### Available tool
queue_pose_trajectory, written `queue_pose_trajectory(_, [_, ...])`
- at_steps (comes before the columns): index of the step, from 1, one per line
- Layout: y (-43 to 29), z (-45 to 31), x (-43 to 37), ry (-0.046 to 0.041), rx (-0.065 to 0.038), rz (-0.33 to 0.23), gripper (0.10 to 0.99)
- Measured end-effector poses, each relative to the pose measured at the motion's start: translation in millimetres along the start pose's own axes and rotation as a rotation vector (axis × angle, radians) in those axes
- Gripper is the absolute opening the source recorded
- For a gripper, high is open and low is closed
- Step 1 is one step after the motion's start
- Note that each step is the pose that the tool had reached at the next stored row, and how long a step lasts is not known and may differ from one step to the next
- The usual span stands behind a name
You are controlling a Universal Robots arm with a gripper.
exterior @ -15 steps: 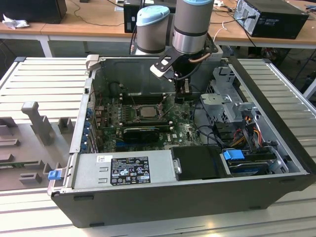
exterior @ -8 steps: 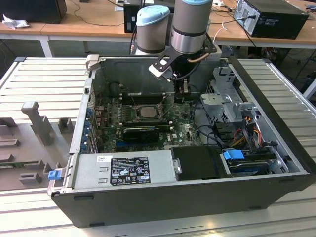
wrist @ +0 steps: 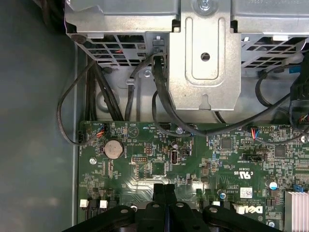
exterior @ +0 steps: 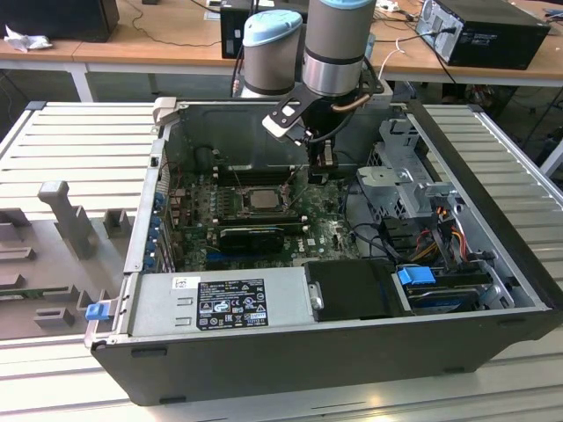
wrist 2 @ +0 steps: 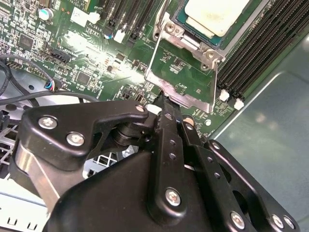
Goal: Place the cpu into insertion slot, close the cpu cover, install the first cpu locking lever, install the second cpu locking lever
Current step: 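Close the cpu cover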
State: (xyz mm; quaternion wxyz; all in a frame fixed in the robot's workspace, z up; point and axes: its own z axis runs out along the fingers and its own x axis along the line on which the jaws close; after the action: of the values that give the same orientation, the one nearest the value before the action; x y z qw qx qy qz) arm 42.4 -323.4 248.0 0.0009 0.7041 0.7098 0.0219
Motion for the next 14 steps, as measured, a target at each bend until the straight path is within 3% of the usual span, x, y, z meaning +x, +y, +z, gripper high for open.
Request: queue_pose_trajectory(14, [-8.2,-0.2,0.1,0.0000,0.000,0.000,0.106])
